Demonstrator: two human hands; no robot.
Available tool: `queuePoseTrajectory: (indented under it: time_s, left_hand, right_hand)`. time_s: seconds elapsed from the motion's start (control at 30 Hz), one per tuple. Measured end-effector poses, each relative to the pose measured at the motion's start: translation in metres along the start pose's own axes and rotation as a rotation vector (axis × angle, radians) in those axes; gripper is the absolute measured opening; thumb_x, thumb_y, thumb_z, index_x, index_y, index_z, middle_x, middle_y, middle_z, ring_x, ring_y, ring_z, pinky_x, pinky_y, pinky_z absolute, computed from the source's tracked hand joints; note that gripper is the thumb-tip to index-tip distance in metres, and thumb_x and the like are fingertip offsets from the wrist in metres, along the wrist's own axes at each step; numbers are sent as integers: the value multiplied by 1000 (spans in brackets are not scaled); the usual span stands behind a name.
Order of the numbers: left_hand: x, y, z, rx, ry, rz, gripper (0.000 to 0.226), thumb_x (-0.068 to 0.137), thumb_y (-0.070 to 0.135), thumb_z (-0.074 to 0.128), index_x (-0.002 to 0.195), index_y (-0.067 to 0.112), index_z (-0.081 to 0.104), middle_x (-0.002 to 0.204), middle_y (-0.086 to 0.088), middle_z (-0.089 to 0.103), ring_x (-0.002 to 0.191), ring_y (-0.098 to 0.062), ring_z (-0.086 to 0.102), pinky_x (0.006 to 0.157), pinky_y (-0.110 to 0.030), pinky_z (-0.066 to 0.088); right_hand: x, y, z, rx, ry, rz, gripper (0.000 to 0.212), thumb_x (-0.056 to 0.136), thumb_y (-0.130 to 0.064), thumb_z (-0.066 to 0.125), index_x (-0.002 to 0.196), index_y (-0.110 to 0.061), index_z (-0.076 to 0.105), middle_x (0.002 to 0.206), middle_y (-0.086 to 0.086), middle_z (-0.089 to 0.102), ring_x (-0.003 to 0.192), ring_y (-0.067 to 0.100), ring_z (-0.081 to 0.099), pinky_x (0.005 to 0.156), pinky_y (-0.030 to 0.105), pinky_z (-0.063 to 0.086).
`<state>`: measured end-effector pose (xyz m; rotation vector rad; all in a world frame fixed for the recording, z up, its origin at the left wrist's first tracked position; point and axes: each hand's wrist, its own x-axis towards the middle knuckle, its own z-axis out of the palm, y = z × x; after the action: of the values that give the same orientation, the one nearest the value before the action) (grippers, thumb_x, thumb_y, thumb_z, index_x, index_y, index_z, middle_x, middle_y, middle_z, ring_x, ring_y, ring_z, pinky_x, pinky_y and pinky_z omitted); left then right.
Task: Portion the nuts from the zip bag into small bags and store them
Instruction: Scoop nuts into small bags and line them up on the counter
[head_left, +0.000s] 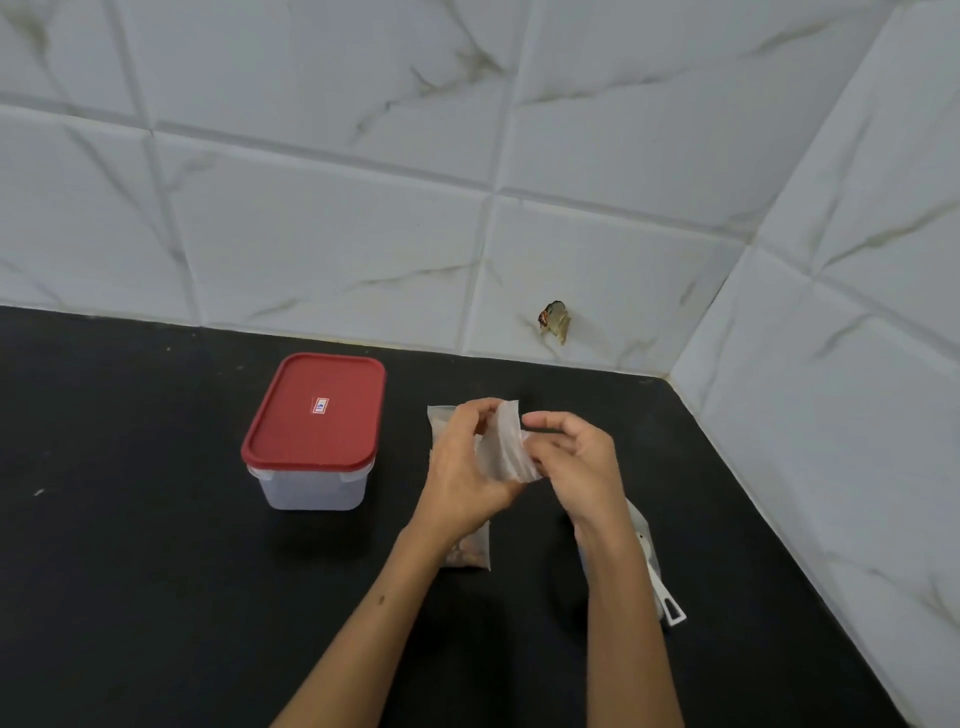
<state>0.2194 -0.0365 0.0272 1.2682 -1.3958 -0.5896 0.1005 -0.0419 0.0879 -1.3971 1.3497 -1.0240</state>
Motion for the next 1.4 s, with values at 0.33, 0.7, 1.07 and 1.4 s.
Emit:
queuePoseTrajectory:
  time_s: [0.33,0.7,1.07,1.4]
  left_hand:
    - [-10,10,33,65,-60,45,77,61,45,76,128,23,44,116,10,54,108,-4,53,92,-23,48]
    - [-13,30,80,189,-4,151,66,63,33,74,122,18,50,110,7,57,101,-7,56,89,-34,50]
    - [-46,47,125,101,155,-149,76,70,39,66,138,18,38,125,4,57,115,-13,55,96,-29,46]
    - [-75,27,127,-120,261,-566,52,75,23,77,121,16,52,84,1,64,80,-5,60,65,-17,42]
  right_hand:
    - [4,11,-35,-133,-43,-95,19,79,4,63,77,-15,63,67,2,67,65,14,64,62,31,52]
    - [3,7,-98,-445,-140,-156,27,82,-16,70,107,-24,70,97,-8,65,82,1,63,64,10,47]
    - [-10,31,-132,-307,25,-201,19,86,-21,66,103,-29,66,101,-16,62,82,-5,61,61,7,46]
    - [-15,113,-138,-653,-13,496,30,83,-45,66,96,-18,58,96,2,62,87,19,58,65,29,40]
